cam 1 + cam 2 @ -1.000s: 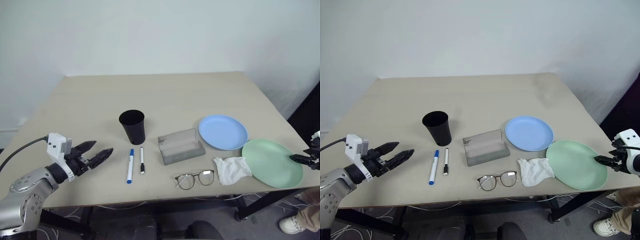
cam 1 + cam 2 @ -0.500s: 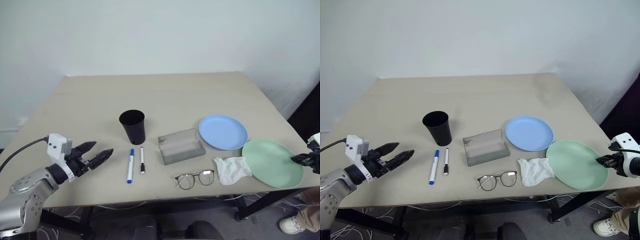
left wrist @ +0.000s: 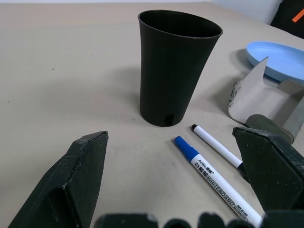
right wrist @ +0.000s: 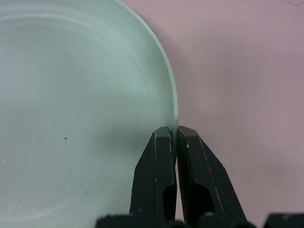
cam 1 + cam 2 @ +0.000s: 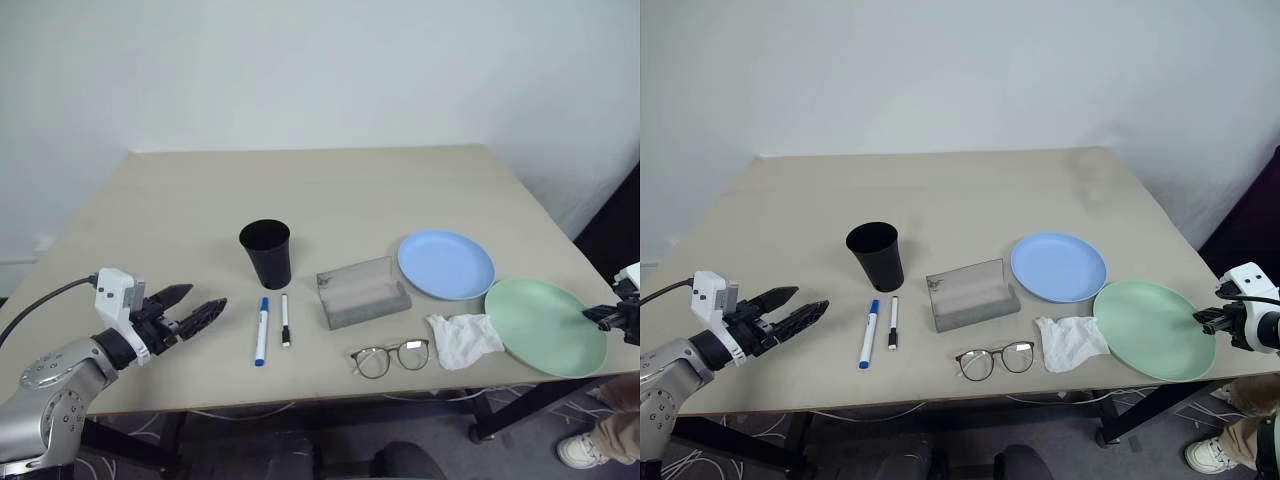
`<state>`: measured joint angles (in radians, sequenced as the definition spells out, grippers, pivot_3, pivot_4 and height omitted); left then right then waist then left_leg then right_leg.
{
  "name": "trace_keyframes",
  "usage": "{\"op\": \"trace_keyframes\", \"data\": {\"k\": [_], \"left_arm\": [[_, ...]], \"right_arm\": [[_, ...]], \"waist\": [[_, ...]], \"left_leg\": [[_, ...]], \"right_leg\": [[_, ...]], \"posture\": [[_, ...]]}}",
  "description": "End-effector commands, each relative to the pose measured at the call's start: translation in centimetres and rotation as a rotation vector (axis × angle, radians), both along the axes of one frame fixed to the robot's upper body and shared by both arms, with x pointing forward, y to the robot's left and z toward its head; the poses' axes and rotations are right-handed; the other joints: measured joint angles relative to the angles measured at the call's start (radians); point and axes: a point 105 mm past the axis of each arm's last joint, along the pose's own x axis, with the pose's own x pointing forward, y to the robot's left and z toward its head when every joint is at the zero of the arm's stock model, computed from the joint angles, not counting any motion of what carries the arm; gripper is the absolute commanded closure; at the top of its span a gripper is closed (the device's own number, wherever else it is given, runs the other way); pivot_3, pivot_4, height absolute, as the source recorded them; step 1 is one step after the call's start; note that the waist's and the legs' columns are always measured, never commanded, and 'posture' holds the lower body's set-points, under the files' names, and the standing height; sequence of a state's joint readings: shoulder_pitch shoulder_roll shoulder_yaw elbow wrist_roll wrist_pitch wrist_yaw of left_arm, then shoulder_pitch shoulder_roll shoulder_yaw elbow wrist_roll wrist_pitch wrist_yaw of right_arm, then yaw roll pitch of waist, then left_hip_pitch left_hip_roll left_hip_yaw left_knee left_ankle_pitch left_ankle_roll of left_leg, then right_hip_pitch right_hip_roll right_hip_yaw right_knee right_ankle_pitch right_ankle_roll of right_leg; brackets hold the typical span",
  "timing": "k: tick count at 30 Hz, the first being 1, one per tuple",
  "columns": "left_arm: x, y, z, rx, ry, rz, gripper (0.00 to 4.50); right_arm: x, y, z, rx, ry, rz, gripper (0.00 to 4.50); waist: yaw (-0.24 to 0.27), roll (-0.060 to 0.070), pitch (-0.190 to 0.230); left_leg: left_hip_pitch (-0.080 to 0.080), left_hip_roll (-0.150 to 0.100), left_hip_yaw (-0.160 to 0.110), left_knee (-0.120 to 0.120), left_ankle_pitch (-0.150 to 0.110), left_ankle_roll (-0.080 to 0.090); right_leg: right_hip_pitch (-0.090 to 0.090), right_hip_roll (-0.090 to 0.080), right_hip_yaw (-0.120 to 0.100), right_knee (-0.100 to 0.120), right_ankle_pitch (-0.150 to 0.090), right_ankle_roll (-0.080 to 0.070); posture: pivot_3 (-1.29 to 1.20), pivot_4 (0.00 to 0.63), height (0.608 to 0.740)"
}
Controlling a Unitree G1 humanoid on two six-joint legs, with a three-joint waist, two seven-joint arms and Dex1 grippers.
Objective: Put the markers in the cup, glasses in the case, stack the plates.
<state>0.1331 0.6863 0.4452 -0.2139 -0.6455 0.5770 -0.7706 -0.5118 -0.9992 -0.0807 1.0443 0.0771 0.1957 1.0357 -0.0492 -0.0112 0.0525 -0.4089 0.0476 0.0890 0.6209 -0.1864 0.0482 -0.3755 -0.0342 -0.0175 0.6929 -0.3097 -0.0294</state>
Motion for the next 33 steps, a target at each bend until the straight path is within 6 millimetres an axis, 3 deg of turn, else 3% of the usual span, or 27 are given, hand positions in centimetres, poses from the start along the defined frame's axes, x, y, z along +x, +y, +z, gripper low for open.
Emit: {"op": "trace_keyframes", "data": {"k": [1,8,18,25,33], "left_arm": [[0.1,-0.5,1.2,0.01,-0.048,-0.017,0.0],[0.0,-0.4,1.0,0.013,-0.044,-0.011,0.0],[0.2,-0.5,0.8,0.017,-0.041,-0.015,0.0],[0.4,-0.5,0.7,0.021,-0.04,-0.021,0.0],[0.4,-0.5,0.6,0.022,-0.038,-0.022,0.0]], "right_arm": [[1.5,0.2,1.9,0.056,-0.089,-0.046,4.45],[2.6,0.0,4.0,0.247,-0.179,-0.181,4.45],[2.9,-2.5,6.6,0.347,-0.323,-0.417,4.45],[2.6,-2.6,6.5,0.37,-0.312,-0.427,4.45],[3.8,-1.1,7.3,0.54,-0.335,-0.448,4.45]], "waist": [[-0.002,0.0,0.0],[-0.001,0.001,0.0],[-0.001,0.003,0.0],[-0.001,0.003,0.0],[-0.002,0.003,0.0]], "left_leg": [[0.0,0.0,0.0,0.001,0.0,0.0],[0.0,0.0,0.0,0.001,0.0,0.0],[-0.004,0.0,0.005,-0.003,0.0,0.0],[-0.004,0.0,0.007,-0.003,0.0,0.0],[-0.004,0.0,0.007,-0.003,0.0,0.001]], "right_leg": [[0.0,0.0,0.0,0.0,0.001,0.0],[-0.002,-0.002,0.001,0.0,0.003,-0.001],[-0.008,-0.002,0.005,0.0,0.003,-0.001],[-0.009,-0.002,0.006,0.0,0.003,-0.001],[-0.008,-0.001,0.006,0.0,0.004,-0.001]], "posture": [[0.0,0.0,0.74],[0.0,0.0,0.74],[0.0,0.0,0.74],[0.0,0.0,0.74],[0.0,0.0,0.74]]}}
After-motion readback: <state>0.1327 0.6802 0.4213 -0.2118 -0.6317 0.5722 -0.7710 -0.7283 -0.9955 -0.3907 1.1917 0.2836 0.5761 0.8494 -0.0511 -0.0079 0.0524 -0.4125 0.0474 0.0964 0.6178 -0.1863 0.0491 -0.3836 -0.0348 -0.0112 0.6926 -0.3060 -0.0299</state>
